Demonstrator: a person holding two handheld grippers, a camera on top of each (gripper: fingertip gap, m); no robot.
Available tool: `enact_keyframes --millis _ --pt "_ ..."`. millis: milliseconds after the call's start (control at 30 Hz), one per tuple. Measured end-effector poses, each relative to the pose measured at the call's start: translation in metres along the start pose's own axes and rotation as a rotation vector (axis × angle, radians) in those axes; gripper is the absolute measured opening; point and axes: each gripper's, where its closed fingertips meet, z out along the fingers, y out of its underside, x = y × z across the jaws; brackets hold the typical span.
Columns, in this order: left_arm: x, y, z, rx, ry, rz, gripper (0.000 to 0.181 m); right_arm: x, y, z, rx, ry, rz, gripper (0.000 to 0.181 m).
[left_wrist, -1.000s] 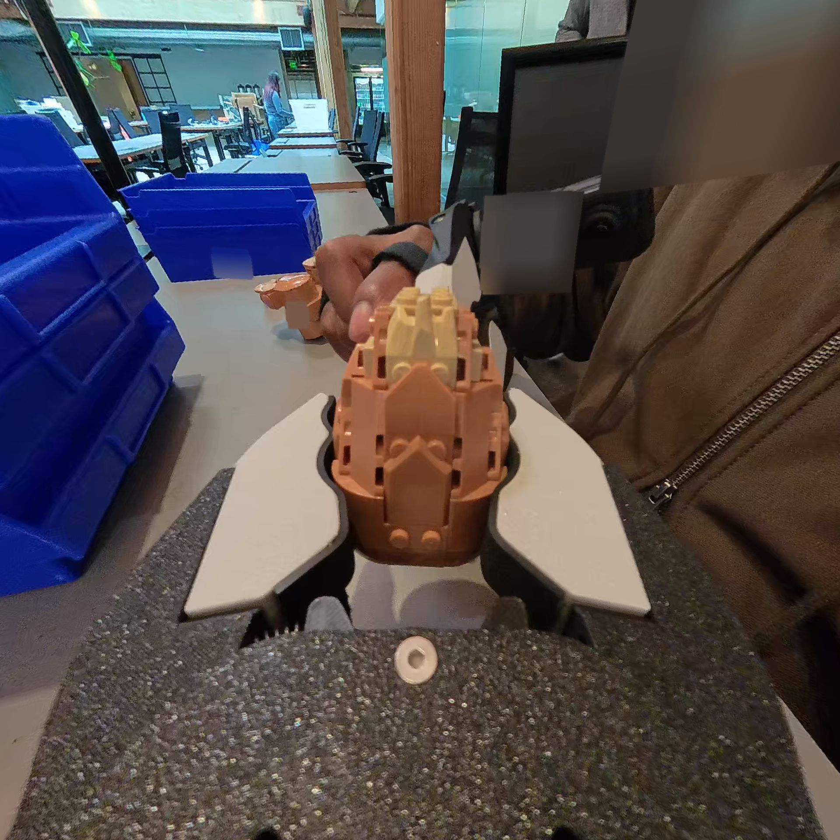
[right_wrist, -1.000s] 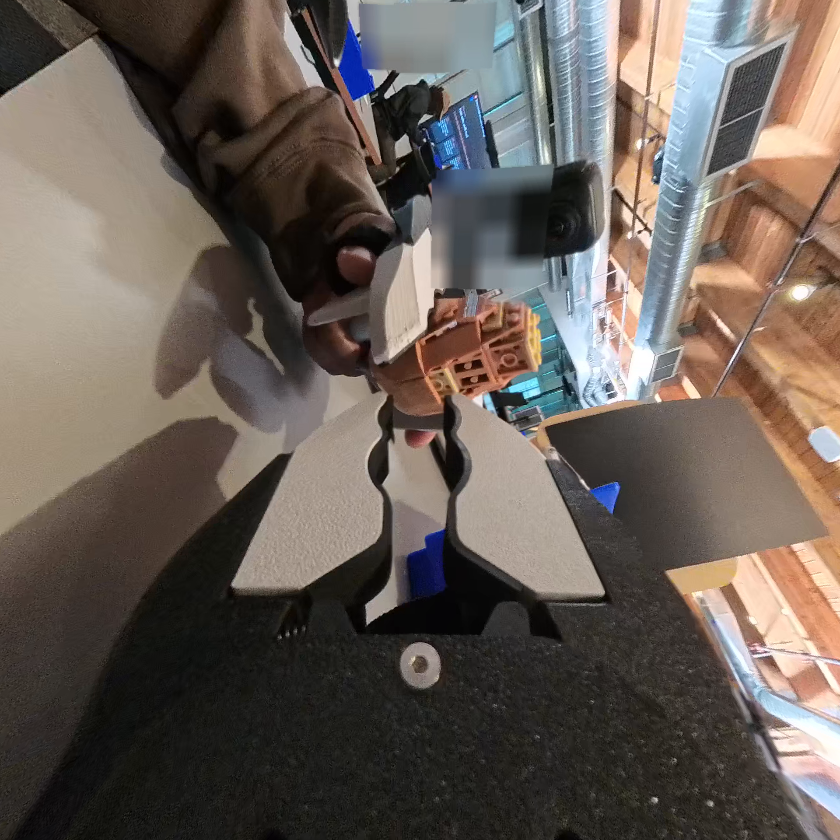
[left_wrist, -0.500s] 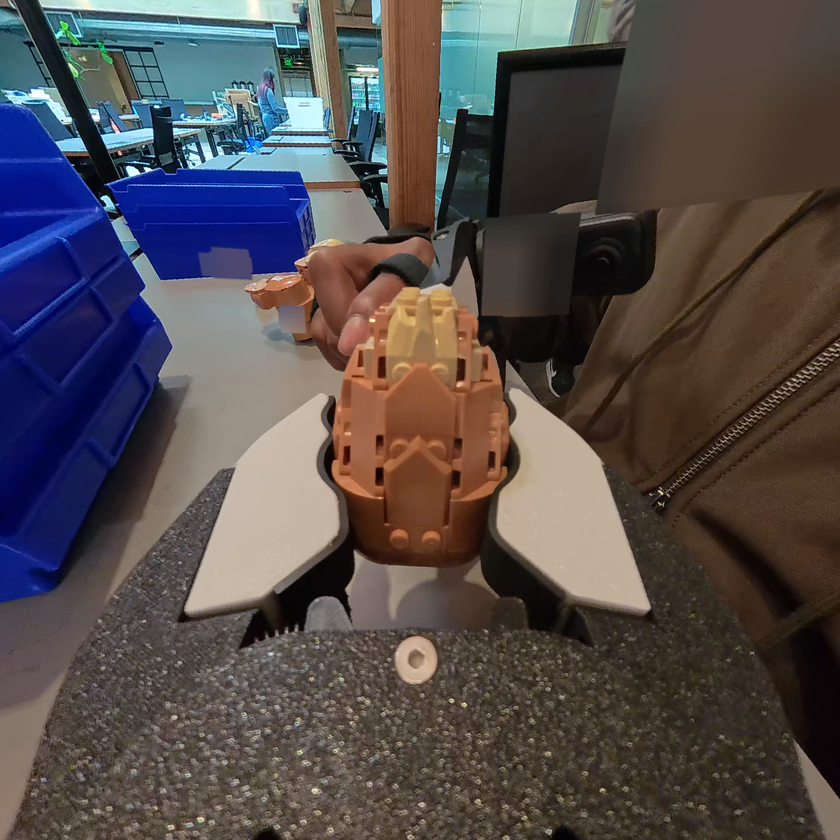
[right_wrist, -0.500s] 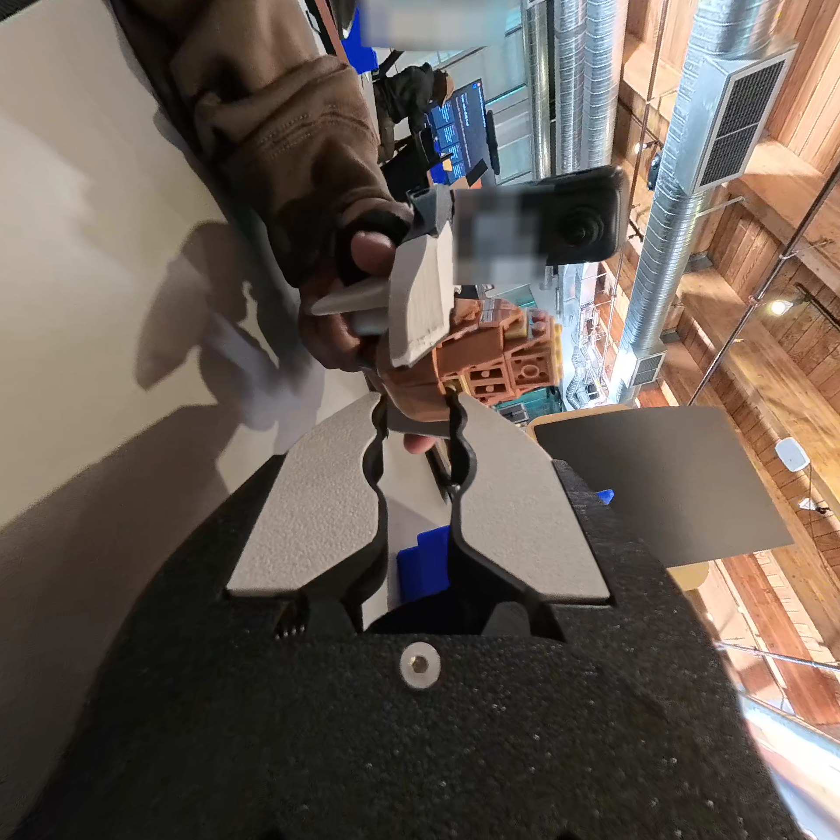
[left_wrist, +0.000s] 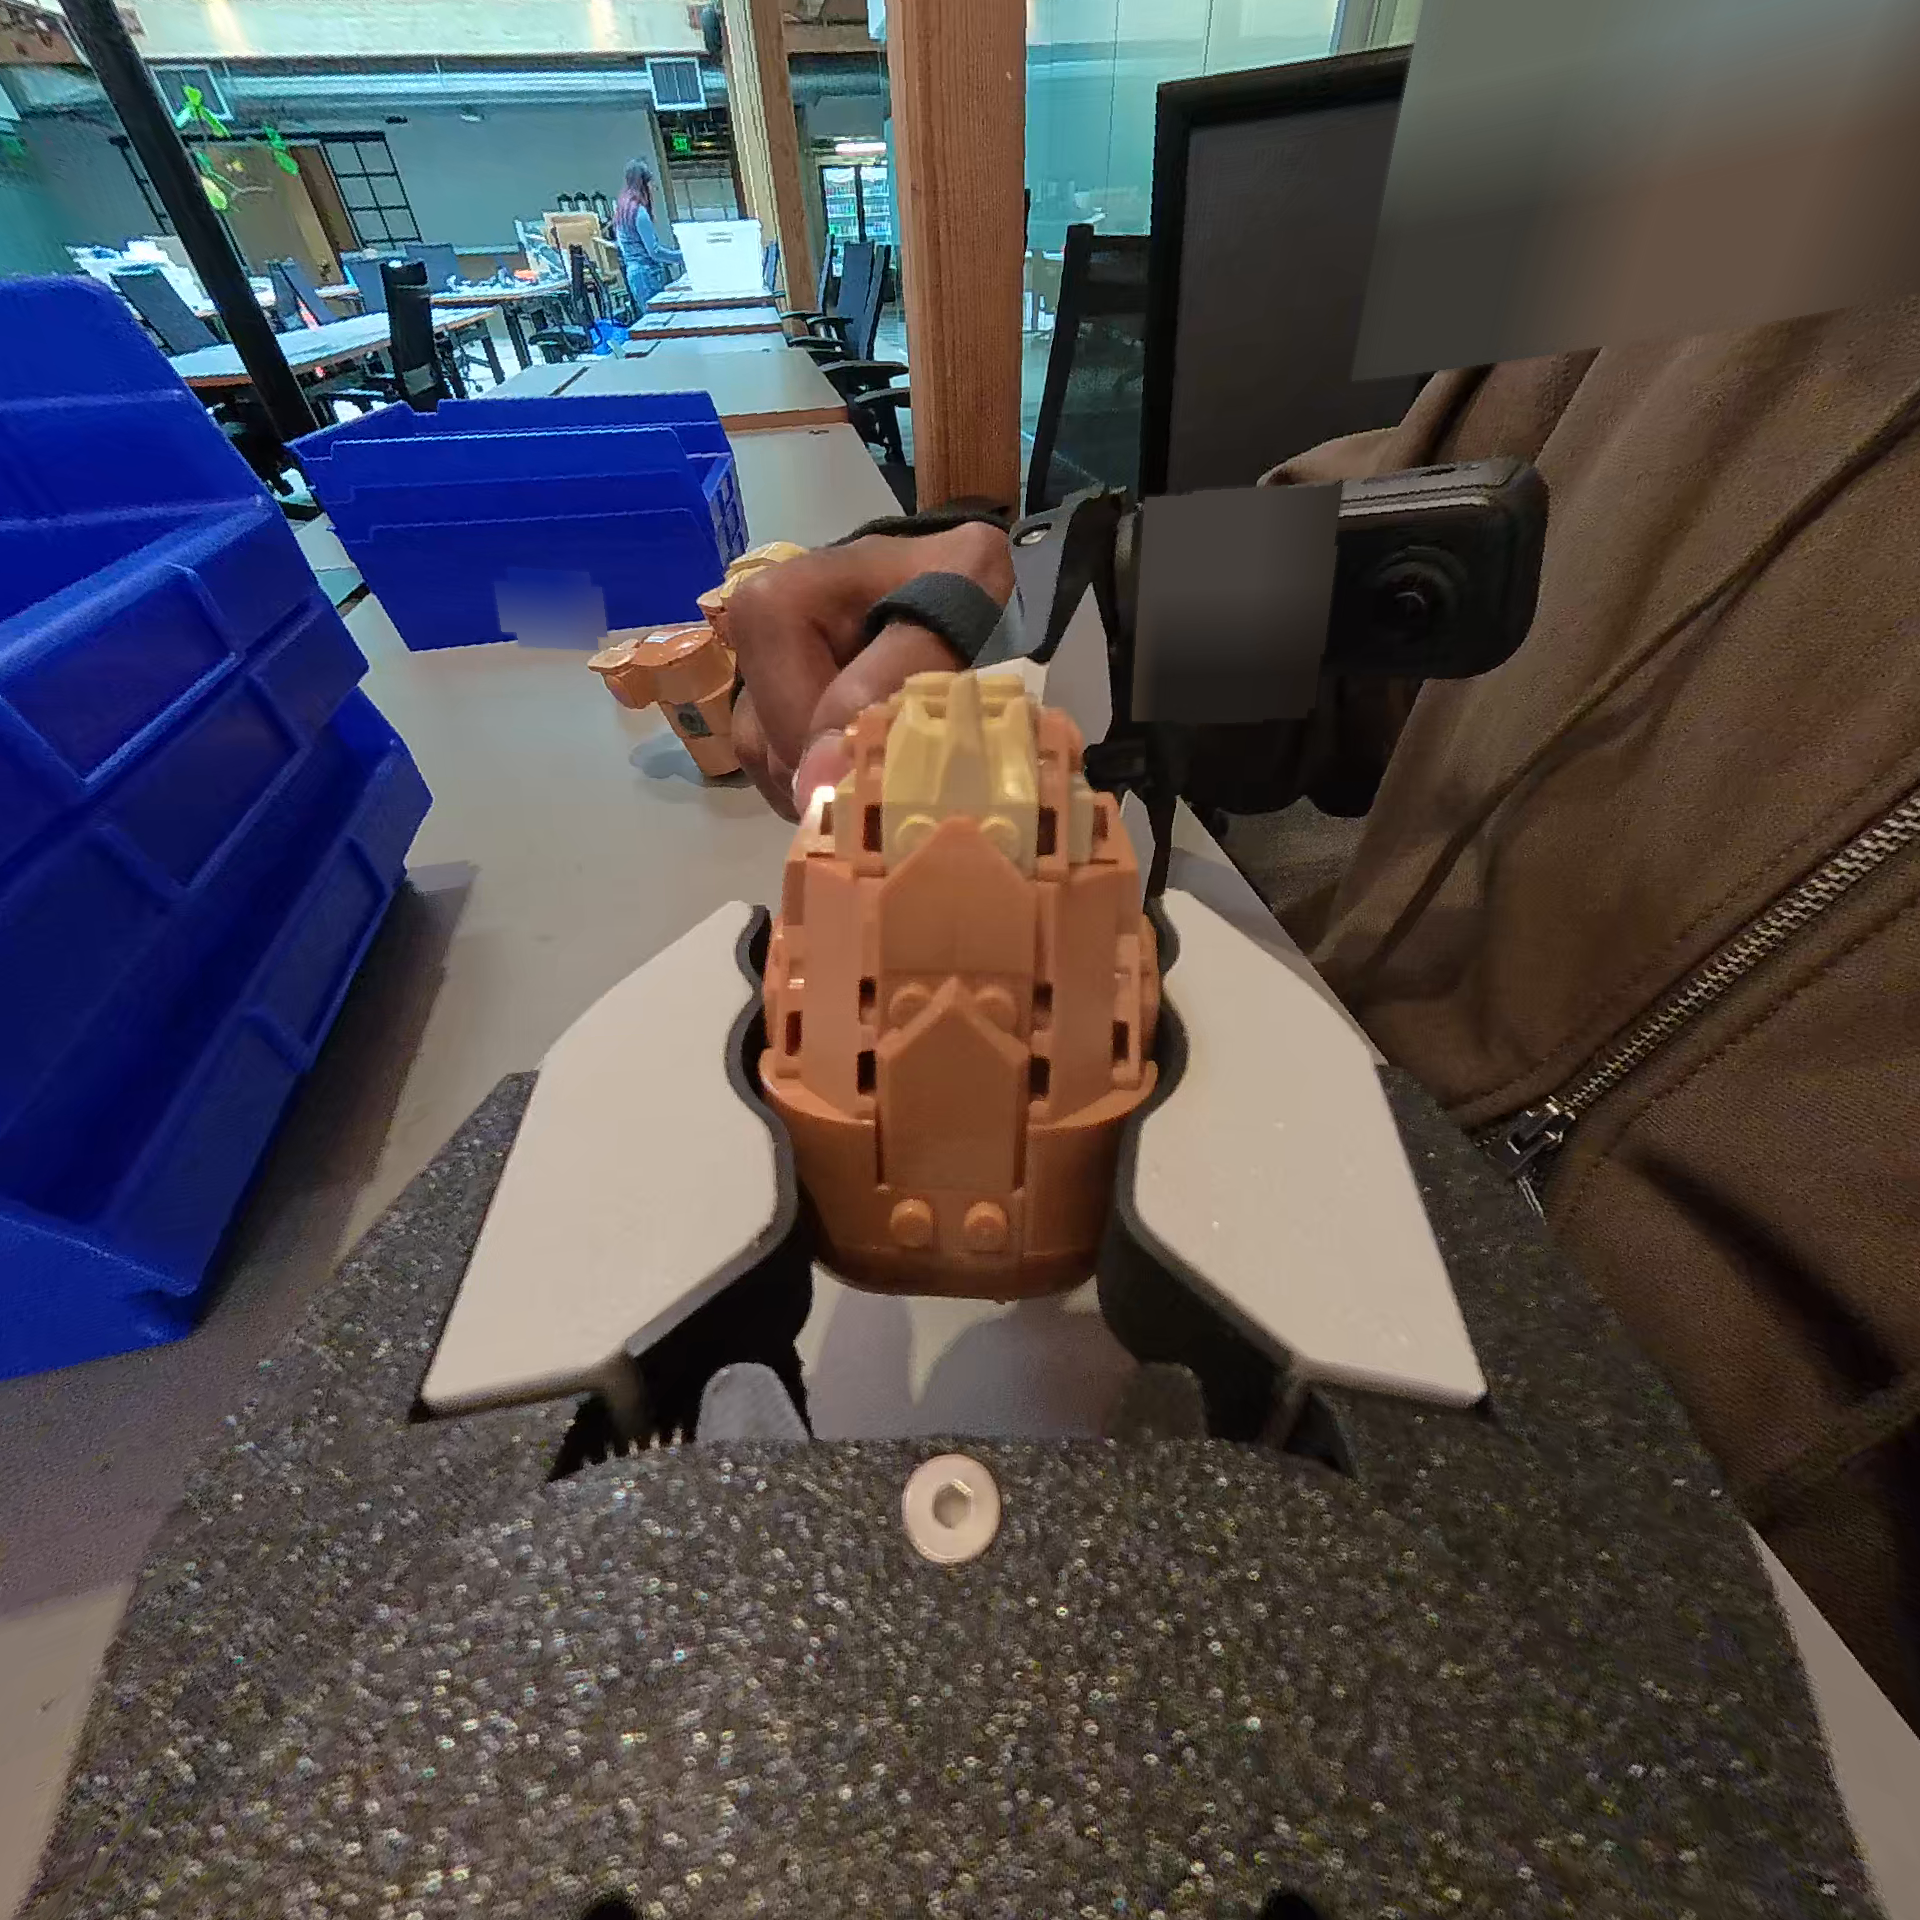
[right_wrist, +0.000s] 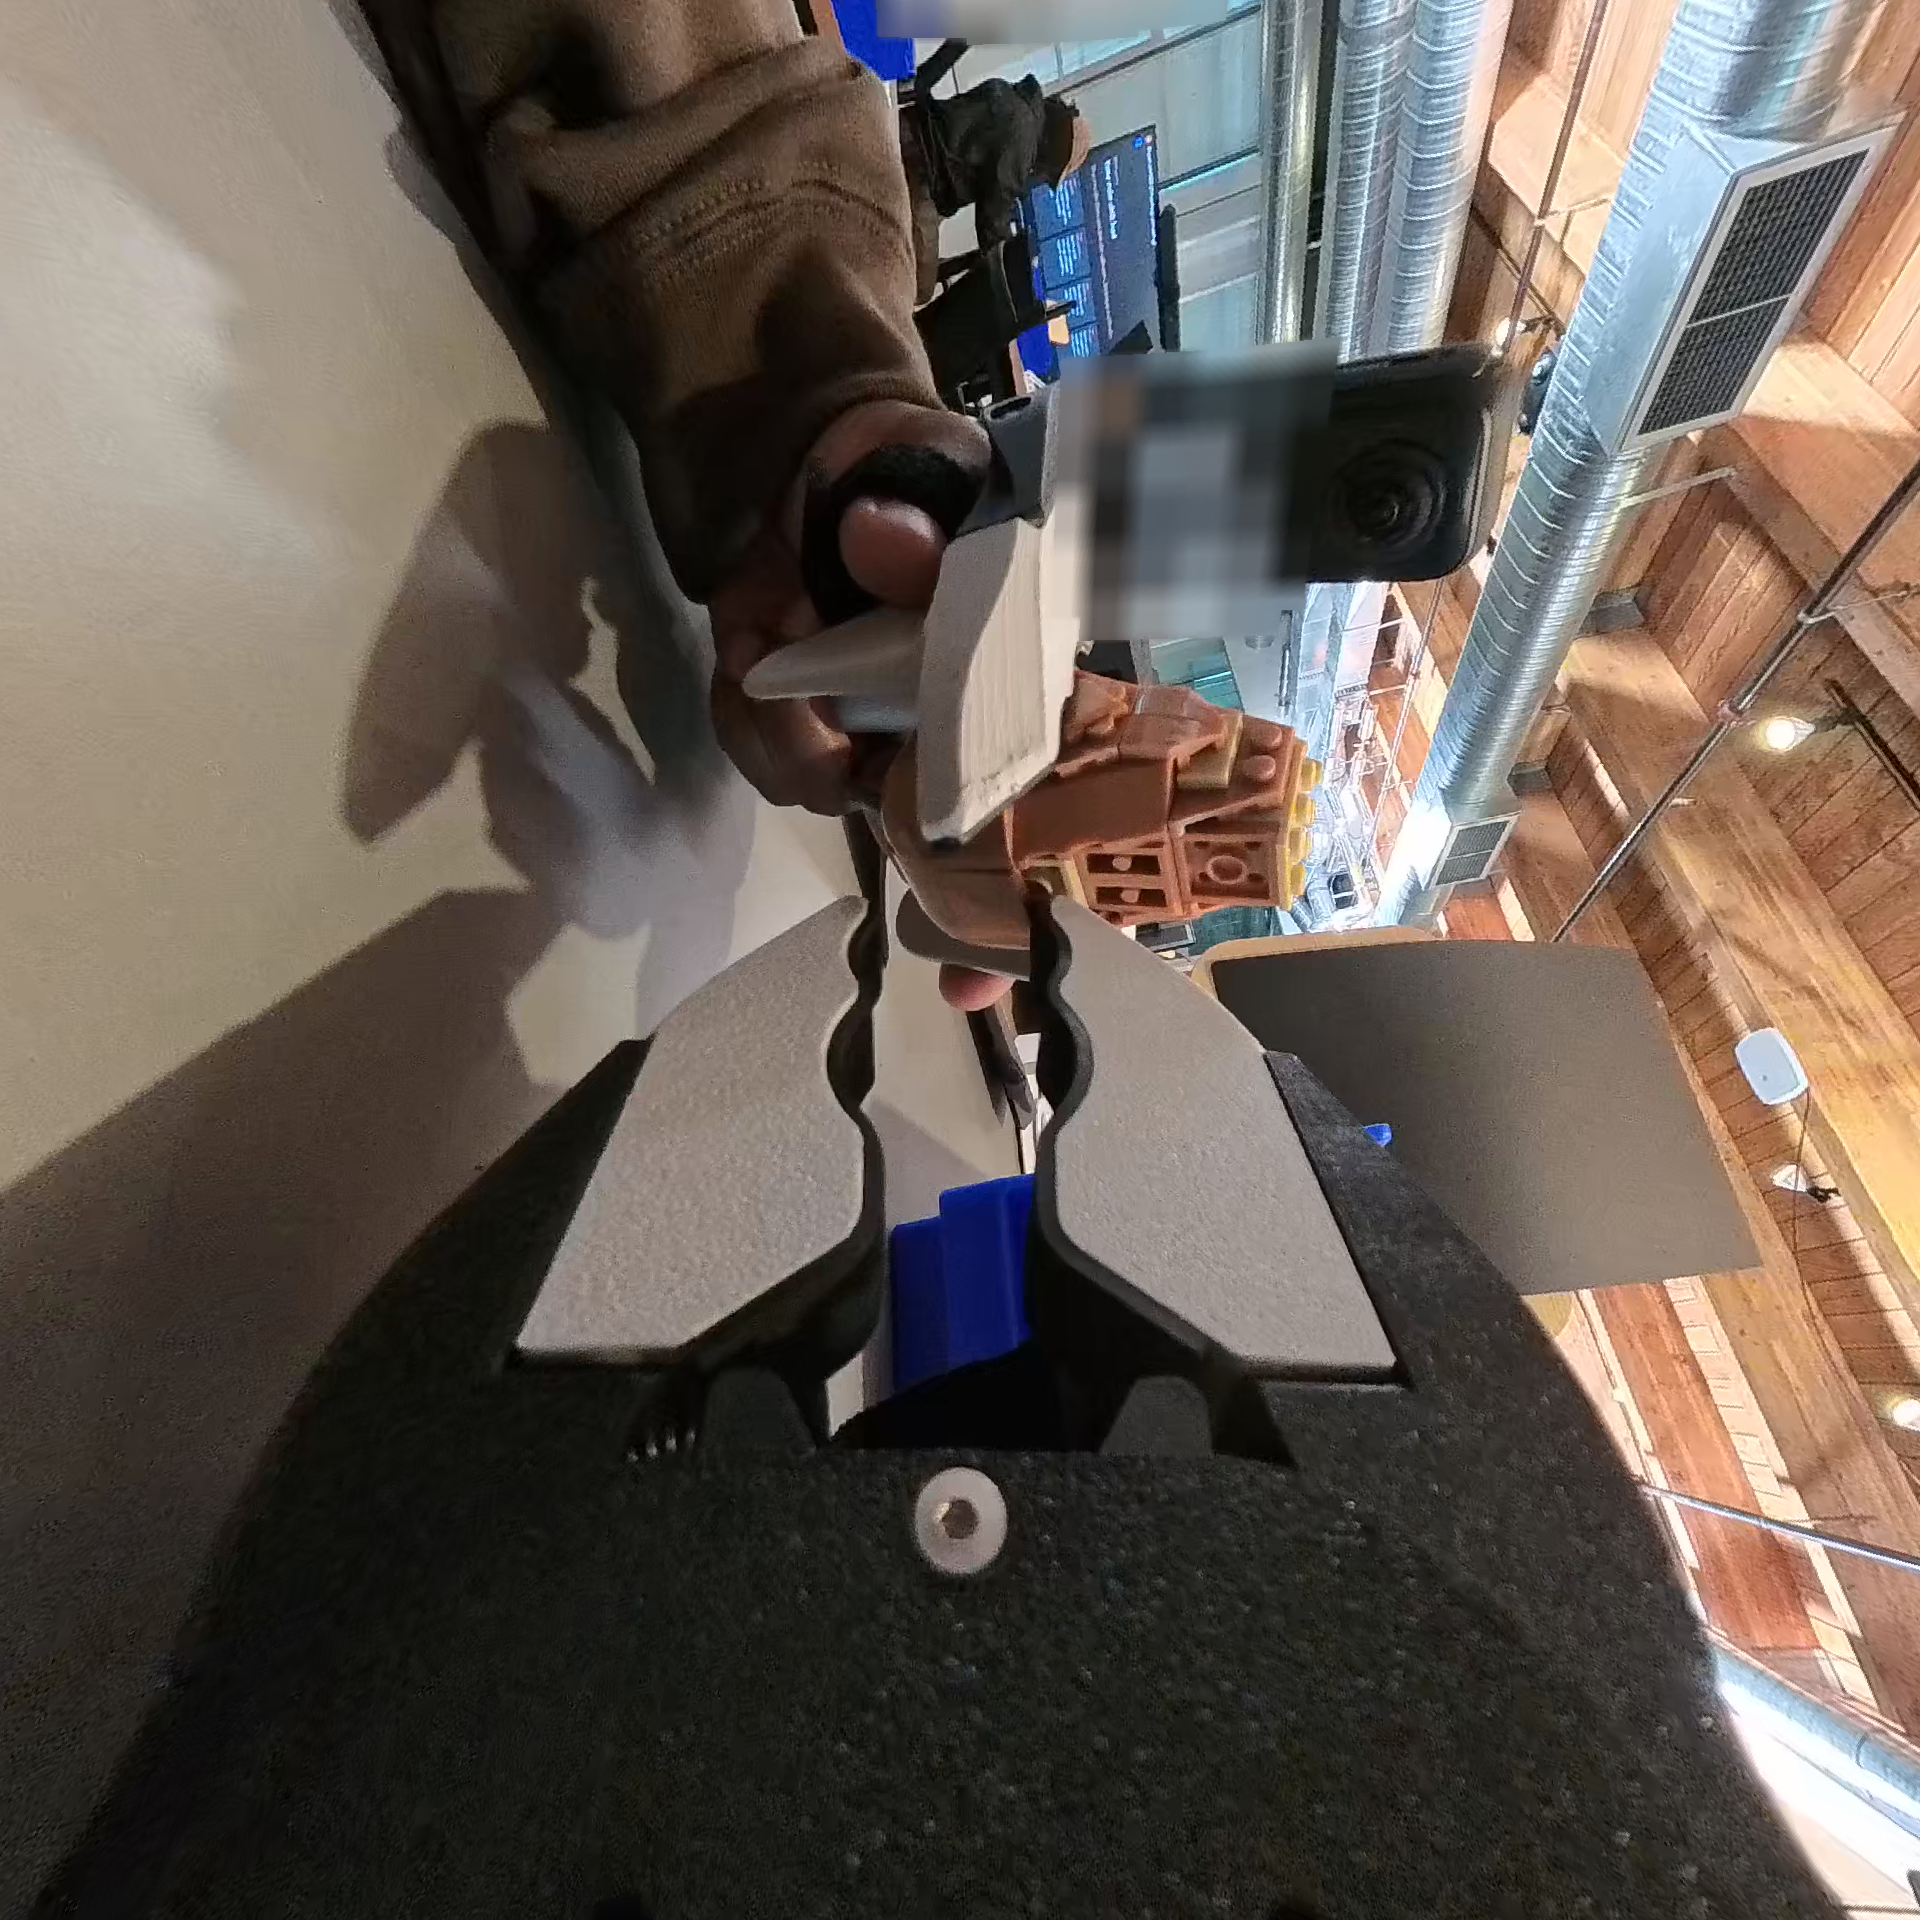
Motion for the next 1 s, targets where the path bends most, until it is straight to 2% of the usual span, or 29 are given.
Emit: enact_keyframes --millis 833,867,900,933,1000 --pt "-0.002 0.001 -0.002 0.015 -0.005 -0.001 0.066 -0.006 0.006 -0.001 -0.048 -0.032 -0.087 0.024" --pt "-0.004 -0.003 -0.005 0.038 -0.013 -0.005 0.067 -0.008 0.008 -0.002 -0.06 -0.045 -0.097 0.014" --pt "-0.007 -0.017 -0.012 0.123 -0.023 -0.025 0.067 -0.021 0.013 -0.003 -0.078 -0.125 -0.12 0.002" --pt "-0.01 -0.029 -0.019 0.181 -0.03 -0.036 0.067 -0.031 0.019 -0.001 -0.106 -0.153 -0.159 0.003" --pt "-0.015 -0.038 -0.029 0.204 -0.074 -0.009 0.067 -0.033 0.022 0.003 -0.15 -0.124 -0.231 0.008"
